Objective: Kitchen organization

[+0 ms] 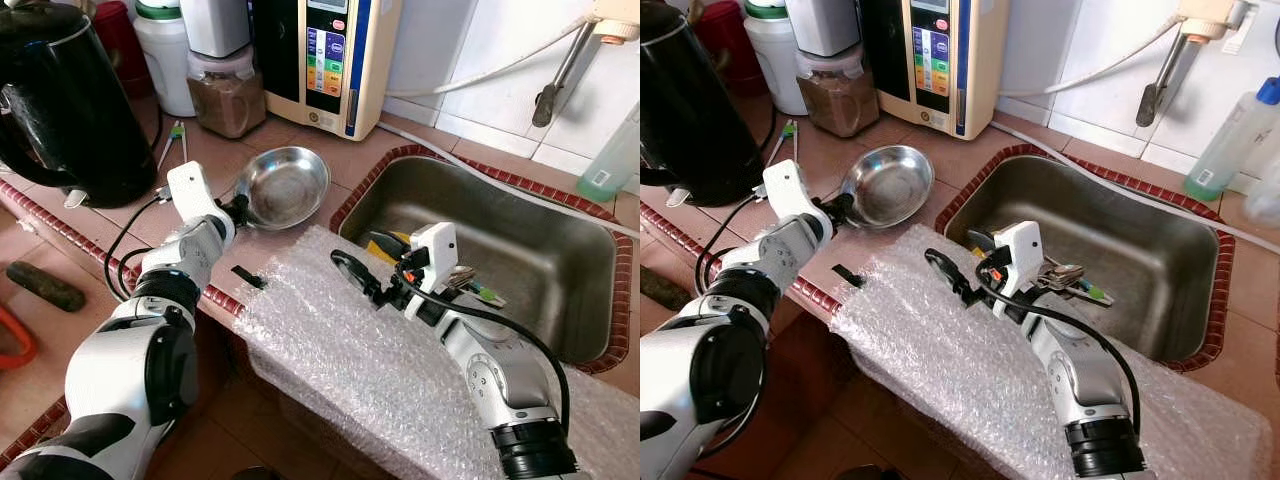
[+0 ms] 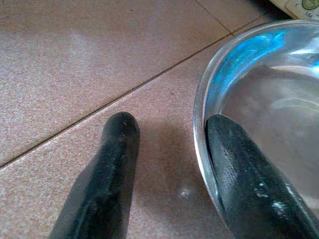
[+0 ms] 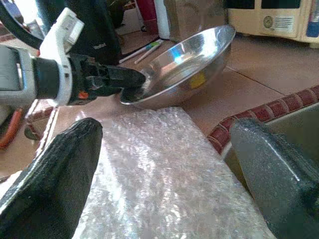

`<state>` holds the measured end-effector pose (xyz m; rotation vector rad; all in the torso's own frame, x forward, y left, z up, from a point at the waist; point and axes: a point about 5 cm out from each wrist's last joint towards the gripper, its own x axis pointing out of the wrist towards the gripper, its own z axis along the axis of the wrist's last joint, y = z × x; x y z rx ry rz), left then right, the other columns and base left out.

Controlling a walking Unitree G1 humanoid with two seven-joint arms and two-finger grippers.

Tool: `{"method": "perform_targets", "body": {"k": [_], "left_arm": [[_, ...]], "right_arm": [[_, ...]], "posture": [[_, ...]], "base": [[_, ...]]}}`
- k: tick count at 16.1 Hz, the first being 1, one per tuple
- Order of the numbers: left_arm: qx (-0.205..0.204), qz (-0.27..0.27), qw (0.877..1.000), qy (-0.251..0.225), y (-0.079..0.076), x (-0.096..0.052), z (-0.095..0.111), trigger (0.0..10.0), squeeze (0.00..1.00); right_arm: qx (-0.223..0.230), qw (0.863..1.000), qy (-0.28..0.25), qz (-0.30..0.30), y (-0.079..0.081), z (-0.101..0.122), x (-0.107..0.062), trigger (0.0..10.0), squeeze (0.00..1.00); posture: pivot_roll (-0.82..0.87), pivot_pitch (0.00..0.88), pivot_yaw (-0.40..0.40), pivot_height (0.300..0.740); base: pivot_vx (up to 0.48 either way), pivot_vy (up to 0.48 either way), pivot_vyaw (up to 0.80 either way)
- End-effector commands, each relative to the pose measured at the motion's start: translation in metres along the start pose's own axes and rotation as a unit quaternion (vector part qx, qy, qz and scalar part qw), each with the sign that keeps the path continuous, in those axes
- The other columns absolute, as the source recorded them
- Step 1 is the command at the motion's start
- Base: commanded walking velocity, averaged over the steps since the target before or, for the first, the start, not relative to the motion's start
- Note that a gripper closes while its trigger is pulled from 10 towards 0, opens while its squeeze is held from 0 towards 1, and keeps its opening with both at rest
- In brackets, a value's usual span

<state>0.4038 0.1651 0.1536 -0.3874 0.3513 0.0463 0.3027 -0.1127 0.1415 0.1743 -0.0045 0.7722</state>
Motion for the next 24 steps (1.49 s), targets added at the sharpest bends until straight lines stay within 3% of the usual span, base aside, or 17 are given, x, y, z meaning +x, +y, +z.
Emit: {"method": "perform_targets", "body": {"k": [1, 8, 10, 19, 23, 24], "left_arm": [[-0.002, 0.005, 1.000, 0.016, 0.005, 0.000, -0.007, 0.0, 0.00], [0.008, -0.011, 1.000, 0.000, 0.003, -0.001, 0.001, 0.0, 0.00], [0.034, -0.019, 0.999, -0.018, 0.002, -0.001, 0.007, 0.0, 0.00], [0.021, -0.048, 0.997, -0.058, -0.001, -0.004, 0.014, 0.0, 0.00], [0.010, -0.063, 0.992, -0.107, -0.009, -0.008, 0.034, 0.0, 0.00], [0.036, -0.096, 0.985, -0.135, -0.019, -0.011, 0.041, 0.0, 0.00]], "right_arm": [[-0.008, 1.000, -0.007, 0.019, 0.005, 0.006, -0.001, 10.0, 0.00], [-0.009, 1.000, 0.000, 0.022, 0.003, 0.005, 0.001, 10.0, 0.00], [-0.015, 1.000, 0.001, 0.023, 0.004, 0.005, 0.002, 10.0, 0.00], [-0.017, 0.999, 0.003, 0.027, 0.003, 0.006, 0.006, 10.0, 0.00], [-0.020, 0.999, 0.004, 0.027, 0.002, 0.006, 0.009, 10.0, 0.00], [-0.021, 1.000, 0.001, 0.021, 0.000, 0.007, 0.011, 10.0, 0.00]], "posture": [[-0.02, 0.059, 0.037, 0.740], [-0.01, 0.054, 0.025, 0.740], [-0.01, 0.054, 0.021, 0.740], [0.00, 0.047, 0.013, 0.740], [0.00, 0.041, 0.011, 0.740], [0.01, 0.038, 0.010, 0.740]], "base": [[0.000, 0.000, 0.00], [0.000, 0.000, 0.00], [0.000, 0.000, 0.00], [0.000, 0.000, 0.00], [0.000, 0.000, 0.00], [0.000, 0.000, 0.00]]}}
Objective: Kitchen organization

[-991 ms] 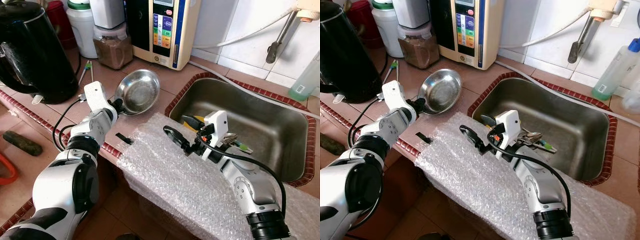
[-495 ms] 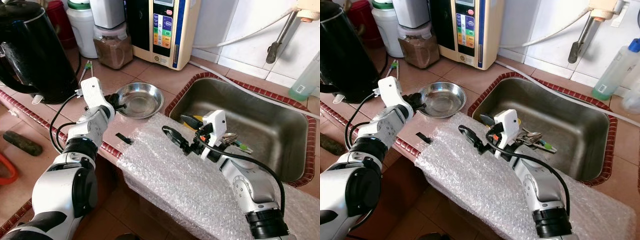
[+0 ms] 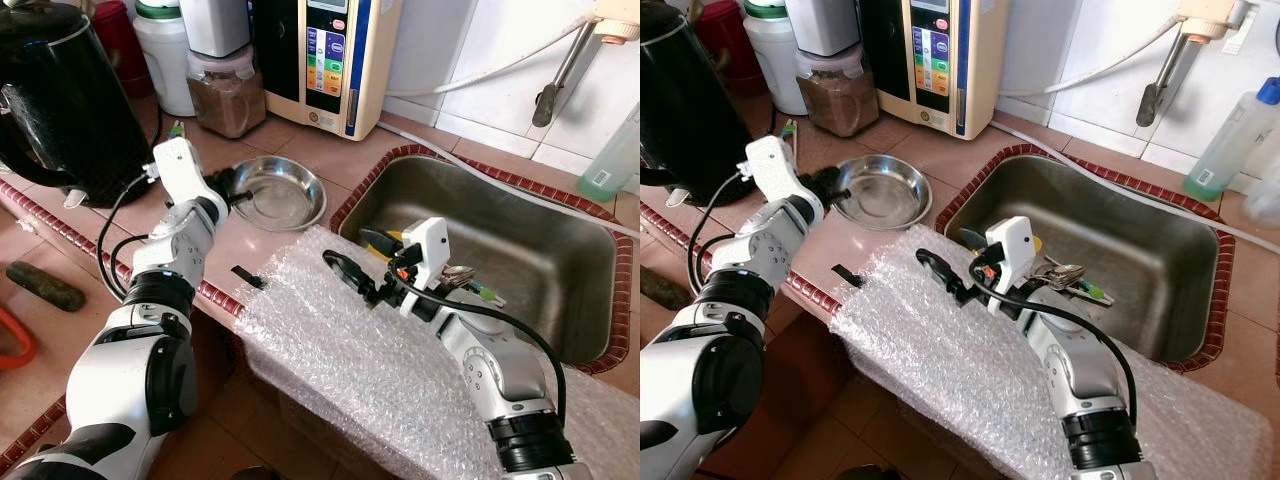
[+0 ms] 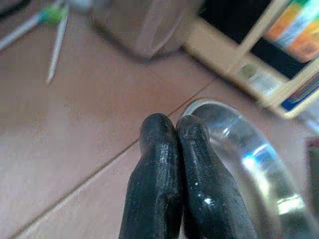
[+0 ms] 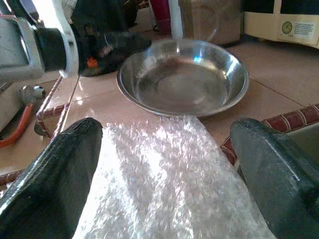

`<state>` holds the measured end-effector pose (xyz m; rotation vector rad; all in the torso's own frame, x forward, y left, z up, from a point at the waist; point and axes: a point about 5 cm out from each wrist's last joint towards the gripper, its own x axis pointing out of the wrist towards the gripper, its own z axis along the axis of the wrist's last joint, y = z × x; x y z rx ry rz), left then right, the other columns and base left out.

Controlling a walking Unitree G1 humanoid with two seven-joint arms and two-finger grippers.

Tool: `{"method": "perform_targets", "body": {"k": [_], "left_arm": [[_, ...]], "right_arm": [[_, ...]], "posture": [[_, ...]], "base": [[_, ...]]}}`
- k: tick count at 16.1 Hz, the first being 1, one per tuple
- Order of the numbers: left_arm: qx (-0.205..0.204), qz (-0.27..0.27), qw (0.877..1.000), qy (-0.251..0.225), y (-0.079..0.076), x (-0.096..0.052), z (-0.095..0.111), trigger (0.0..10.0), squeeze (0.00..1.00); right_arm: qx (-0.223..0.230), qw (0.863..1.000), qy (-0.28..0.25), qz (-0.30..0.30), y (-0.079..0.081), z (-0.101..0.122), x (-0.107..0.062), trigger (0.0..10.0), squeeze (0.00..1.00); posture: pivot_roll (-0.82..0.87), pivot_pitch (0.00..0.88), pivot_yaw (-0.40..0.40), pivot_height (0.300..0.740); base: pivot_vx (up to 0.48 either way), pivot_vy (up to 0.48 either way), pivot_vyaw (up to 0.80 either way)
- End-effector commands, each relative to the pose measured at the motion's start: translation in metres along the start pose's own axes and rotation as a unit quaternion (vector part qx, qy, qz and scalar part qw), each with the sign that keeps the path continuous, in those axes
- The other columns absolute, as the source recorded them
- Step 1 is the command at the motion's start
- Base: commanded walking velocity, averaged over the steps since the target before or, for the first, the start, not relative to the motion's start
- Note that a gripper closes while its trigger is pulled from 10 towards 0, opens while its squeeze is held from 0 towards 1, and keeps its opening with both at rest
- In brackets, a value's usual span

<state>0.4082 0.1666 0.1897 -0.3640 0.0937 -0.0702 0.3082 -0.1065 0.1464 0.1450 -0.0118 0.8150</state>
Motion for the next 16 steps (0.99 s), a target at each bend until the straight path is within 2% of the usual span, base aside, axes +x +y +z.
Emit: {"method": "perform_targets", "body": {"k": [1, 2, 3, 5, 6, 8, 9, 16], "left_arm": [[0.011, -0.033, 0.999, -0.039, -0.011, 0.000, 0.010, 0.0, 0.00], [0.002, -0.049, 0.997, -0.066, -0.015, -0.001, 0.015, 0.0, 0.00], [0.026, -0.064, 0.993, -0.100, -0.020, -0.003, 0.023, 0.0, 0.00], [0.077, -0.088, 0.986, -0.122, -0.027, -0.006, 0.028, 0.0, 0.00], [0.065, -0.110, 0.982, -0.142, -0.035, -0.007, 0.035, 0.0, 0.00], [0.089, -0.108, 0.981, -0.136, -0.036, -0.007, 0.034, 0.0, 0.00], [0.075, -0.112, 0.981, -0.138, -0.035, -0.008, 0.033, 0.0, 0.00], [0.087, -0.097, 0.983, -0.129, -0.027, -0.010, 0.024, 0.0, 0.00]], "right_arm": [[-0.010, 1.000, -0.005, -0.004, -0.002, 0.004, 0.003, 10.0, 0.00], [-0.011, 1.000, -0.009, -0.013, -0.004, 0.005, 0.004, 10.0, 0.00], [-0.013, 1.000, -0.011, -0.025, -0.007, 0.006, 0.005, 10.0, 0.00], [-0.011, 0.999, -0.014, -0.033, -0.010, 0.007, 0.006, 10.0, 0.00], [-0.010, 0.999, -0.013, -0.037, -0.011, 0.007, 0.006, 10.0, 0.00], [-0.011, 0.999, -0.014, -0.040, -0.011, 0.006, 0.008, 10.0, 0.00], [-0.012, 0.999, -0.015, -0.041, -0.011, 0.006, 0.008, 10.0, 0.00], [-0.014, 0.999, -0.010, -0.048, -0.014, 0.004, 0.007, 10.0, 0.00]], "posture": [[0.01, 0.037, 0.010, 0.740], [0.01, 0.035, 0.008, 0.740], [0.01, 0.035, 0.007, 0.740], [0.01, 0.034, 0.006, 0.740], [0.01, 0.034, 0.004, 0.740], [0.01, 0.036, 0.004, 0.740], [0.01, 0.038, 0.005, 0.740], [0.01, 0.044, 0.001, 0.740]], "base": [[0.000, 0.000, 0.00], [0.000, 0.000, 0.00], [0.000, 0.000, 0.00], [0.000, 0.000, 0.00], [0.000, 0.000, 0.00], [0.000, 0.000, 0.00], [0.000, 0.000, 0.00], [0.000, 0.000, 0.00]]}}
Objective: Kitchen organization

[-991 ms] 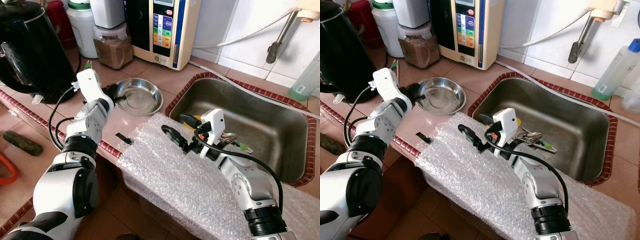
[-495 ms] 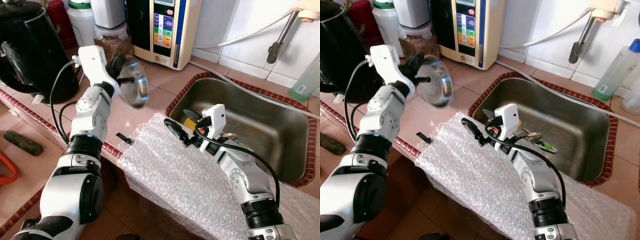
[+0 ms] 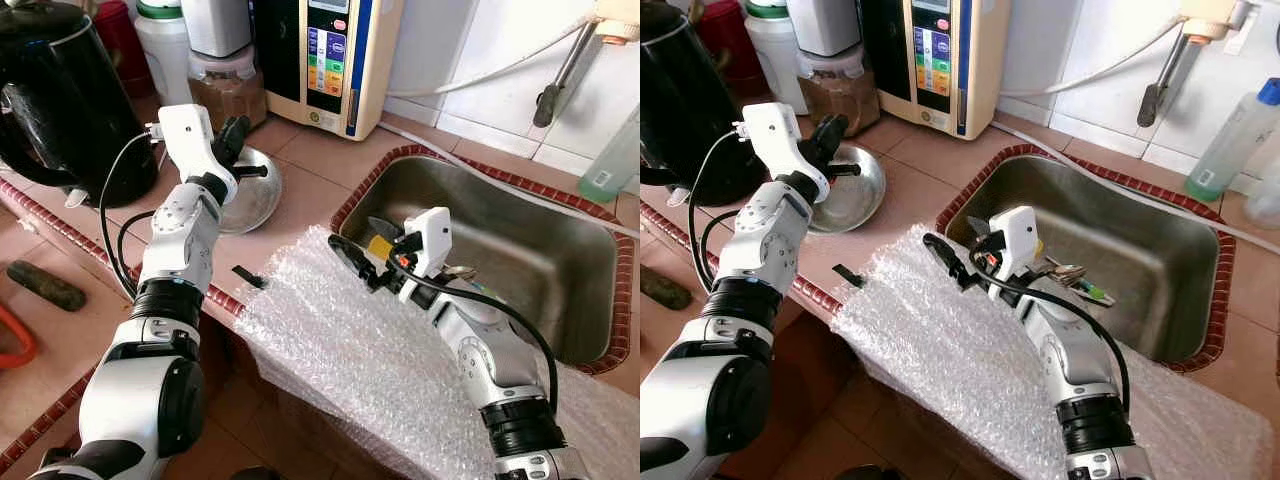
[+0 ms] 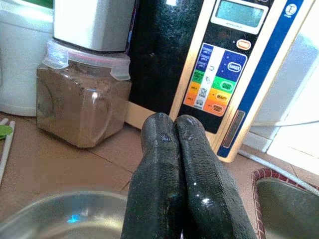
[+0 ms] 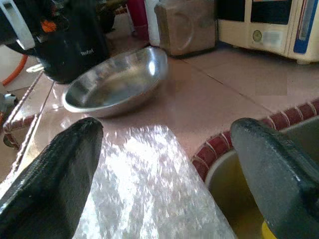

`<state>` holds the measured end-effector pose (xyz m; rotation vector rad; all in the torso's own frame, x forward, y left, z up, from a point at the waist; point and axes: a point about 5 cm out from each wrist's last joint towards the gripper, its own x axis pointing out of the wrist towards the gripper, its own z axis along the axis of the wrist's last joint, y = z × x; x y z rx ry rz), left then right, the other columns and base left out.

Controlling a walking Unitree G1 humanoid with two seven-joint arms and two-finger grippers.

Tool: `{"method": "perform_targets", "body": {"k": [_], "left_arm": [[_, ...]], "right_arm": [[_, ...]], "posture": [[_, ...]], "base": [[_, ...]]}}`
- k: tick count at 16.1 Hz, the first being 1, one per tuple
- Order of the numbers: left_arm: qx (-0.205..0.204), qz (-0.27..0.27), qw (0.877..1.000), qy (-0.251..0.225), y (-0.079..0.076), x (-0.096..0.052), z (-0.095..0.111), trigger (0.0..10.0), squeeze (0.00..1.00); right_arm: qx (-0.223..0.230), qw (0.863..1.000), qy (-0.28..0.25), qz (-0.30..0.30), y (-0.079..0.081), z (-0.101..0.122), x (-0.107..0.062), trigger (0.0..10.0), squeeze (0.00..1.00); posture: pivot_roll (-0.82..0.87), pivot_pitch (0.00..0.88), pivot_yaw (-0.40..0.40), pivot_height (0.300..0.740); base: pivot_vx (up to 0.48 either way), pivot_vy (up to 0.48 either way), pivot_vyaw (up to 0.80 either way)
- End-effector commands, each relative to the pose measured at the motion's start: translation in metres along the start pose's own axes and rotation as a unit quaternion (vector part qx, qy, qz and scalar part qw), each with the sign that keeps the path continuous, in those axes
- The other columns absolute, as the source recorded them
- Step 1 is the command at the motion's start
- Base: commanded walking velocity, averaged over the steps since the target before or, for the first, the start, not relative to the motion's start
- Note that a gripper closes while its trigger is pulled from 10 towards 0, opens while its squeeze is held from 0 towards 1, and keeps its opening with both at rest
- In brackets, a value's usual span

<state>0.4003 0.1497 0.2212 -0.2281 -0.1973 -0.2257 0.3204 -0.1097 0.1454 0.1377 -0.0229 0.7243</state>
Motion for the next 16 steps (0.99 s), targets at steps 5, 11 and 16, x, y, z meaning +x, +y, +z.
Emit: {"method": "perform_targets", "body": {"k": [5, 11, 16], "left_arm": [[-0.003, 0.131, 0.991, 0.020, 0.036, -0.010, -0.005, 10.0, 1.00], [0.004, 0.259, 0.957, 0.133, 0.074, -0.035, -0.037, 10.0, 1.00], [-0.012, 0.261, 0.949, 0.174, 0.075, -0.044, -0.052, 10.0, 1.00]], "right_arm": [[-0.009, 1.000, 0.001, -0.002, -0.002, 0.002, 0.001, 10.0, 0.00], [-0.010, 1.000, 0.004, 0.002, -0.001, 0.001, 0.000, 10.0, 0.00], [-0.007, 1.000, 0.004, 0.025, 0.008, -0.002, 0.004, 10.0, 0.00]], "posture": [[0.01, 0.046, -0.002, 0.740], [0.02, 0.055, 0.002, 0.740], [0.03, 0.057, 0.010, 0.740]], "base": [[0.000, 0.000, 0.00], [0.000, 0.000, 0.00], [0.000, 0.000, 0.00]]}}
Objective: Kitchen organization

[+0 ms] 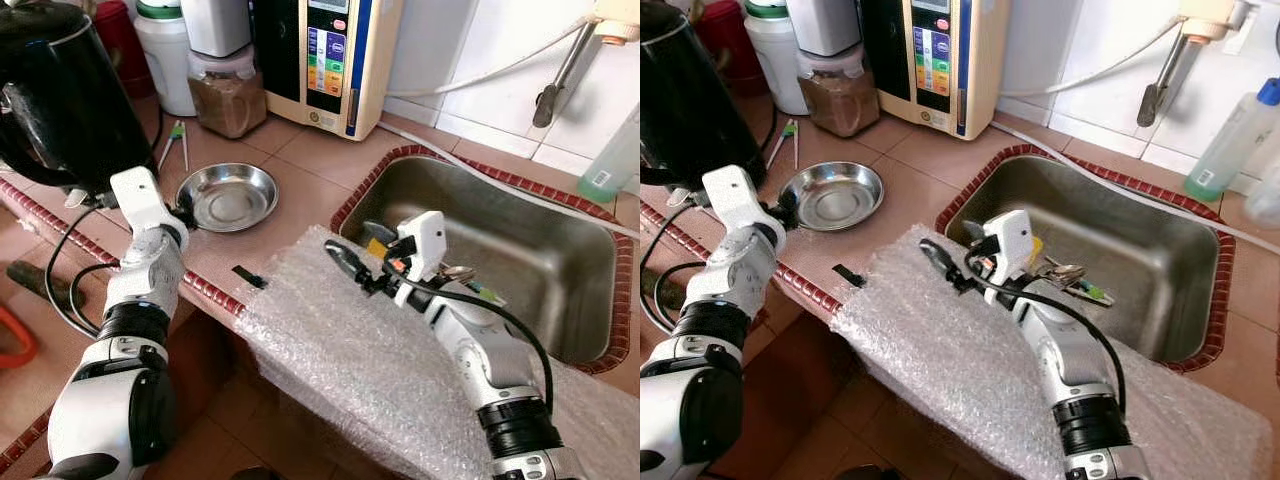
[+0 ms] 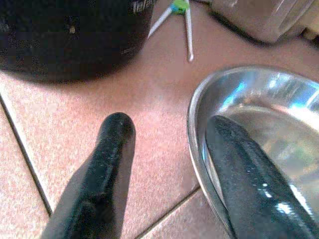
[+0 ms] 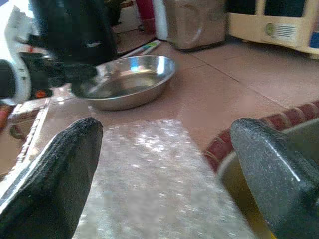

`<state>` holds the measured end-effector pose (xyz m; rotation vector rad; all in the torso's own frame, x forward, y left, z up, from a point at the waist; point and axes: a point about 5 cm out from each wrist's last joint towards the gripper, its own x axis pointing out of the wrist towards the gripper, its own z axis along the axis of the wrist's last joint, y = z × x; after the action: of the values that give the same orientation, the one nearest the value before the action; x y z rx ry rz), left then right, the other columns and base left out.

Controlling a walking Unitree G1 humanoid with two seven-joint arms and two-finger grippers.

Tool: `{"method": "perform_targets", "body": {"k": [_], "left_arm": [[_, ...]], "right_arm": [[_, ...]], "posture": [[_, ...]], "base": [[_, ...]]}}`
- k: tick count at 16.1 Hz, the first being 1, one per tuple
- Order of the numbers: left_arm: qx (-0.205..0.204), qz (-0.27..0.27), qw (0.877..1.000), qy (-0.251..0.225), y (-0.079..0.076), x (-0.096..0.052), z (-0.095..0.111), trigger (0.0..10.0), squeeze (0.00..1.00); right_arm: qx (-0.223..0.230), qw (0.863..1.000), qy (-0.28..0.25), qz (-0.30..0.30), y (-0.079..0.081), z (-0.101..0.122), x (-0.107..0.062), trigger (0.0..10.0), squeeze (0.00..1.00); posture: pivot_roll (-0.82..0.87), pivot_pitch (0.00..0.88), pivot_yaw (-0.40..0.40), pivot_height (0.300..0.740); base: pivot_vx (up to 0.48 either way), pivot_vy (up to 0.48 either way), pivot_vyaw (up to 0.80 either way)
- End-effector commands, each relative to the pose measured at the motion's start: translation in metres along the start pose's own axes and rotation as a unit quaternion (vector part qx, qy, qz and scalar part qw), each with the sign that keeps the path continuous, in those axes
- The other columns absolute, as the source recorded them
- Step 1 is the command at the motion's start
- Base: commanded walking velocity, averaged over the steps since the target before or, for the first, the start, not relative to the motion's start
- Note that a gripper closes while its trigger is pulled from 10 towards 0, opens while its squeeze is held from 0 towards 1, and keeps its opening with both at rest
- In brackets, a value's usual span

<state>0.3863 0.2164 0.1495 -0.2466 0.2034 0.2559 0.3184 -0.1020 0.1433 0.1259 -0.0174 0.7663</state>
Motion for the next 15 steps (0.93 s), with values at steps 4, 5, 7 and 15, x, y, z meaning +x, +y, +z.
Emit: {"method": "perform_targets", "body": {"k": [4, 5, 7, 15], "left_arm": [[-0.007, -0.040, 0.998, 0.057, -0.012, 0.000, -0.014, 10.0, 1.00], [-0.001, -0.056, 0.996, 0.067, -0.016, 0.000, -0.016, 10.0, 1.00], [0.008, -0.068, 0.995, 0.070, -0.020, 0.000, -0.017, 10.0, 1.00], [0.023, -0.188, 0.976, 0.110, -0.046, -0.004, -0.023, 0.0, 0.00]], "right_arm": [[-0.008, 1.000, -0.001, 0.024, 0.004, 0.003, -0.004, 10.0, 0.00], [-0.008, 1.000, 0.000, 0.023, 0.004, 0.002, -0.004, 10.0, 0.00], [-0.009, 1.000, 0.001, 0.023, 0.004, 0.002, -0.004, 10.0, 0.00], [0.004, 0.996, -0.015, 0.093, 0.015, 0.009, -0.009, 10.0, 0.00]], "posture": [[0.02, 0.056, 0.015, 0.740], [0.02, 0.057, 0.017, 0.740], [0.02, 0.057, 0.020, 0.740], [0.02, 0.056, 0.016, 0.740]], "base": [[0.000, 0.000, 0.00], [0.000, 0.000, 0.00], [0.000, 0.000, 0.00], [0.000, 0.000, 0.00]]}}
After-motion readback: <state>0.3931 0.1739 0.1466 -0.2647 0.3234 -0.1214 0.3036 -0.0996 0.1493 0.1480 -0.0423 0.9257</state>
